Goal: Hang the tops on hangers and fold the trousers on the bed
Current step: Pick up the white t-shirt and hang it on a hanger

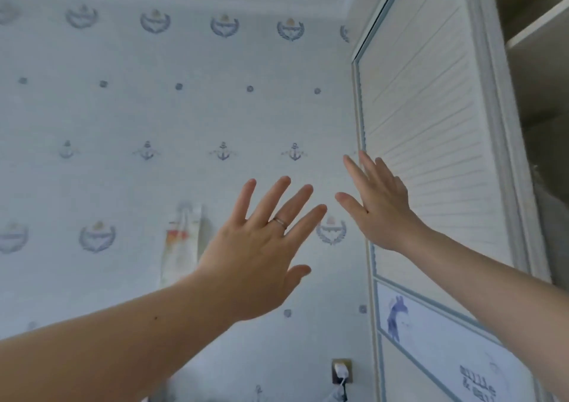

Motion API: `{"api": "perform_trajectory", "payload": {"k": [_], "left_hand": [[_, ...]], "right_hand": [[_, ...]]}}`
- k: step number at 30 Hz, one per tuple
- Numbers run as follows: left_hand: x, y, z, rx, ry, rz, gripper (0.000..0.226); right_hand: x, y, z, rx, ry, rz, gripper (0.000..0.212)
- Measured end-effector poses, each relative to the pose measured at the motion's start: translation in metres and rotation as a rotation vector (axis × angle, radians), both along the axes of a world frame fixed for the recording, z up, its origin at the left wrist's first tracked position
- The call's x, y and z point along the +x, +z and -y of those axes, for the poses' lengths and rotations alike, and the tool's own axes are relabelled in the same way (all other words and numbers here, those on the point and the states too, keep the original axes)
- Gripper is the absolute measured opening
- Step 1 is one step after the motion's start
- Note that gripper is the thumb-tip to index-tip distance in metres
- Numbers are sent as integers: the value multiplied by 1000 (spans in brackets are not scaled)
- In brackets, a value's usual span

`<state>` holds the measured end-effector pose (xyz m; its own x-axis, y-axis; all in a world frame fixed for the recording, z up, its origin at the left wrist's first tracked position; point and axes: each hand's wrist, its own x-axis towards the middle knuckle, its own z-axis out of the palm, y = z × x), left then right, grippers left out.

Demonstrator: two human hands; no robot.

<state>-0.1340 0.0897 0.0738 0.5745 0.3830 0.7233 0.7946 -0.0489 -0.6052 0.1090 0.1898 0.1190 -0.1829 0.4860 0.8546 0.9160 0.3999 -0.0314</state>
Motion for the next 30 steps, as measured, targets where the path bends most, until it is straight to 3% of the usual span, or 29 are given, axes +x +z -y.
{"api": "perform_trajectory", "payload": {"k": [9,18,24,30], "left_hand": [[-225,-58,100,-177,414,93,80],[-393,-178,180,-307,747,272,83],[-482,-267,213,-416,935,507,80],[-556,-378,230,-494,1118,875,79]], "right_hand": [[-260,-73,39,-60,579,228,65],[-474,-184,54,4,876,517,62],[-609,-268,58,17,1133,618,64],[-732,-367,52,-202,1346,769,65]]}}
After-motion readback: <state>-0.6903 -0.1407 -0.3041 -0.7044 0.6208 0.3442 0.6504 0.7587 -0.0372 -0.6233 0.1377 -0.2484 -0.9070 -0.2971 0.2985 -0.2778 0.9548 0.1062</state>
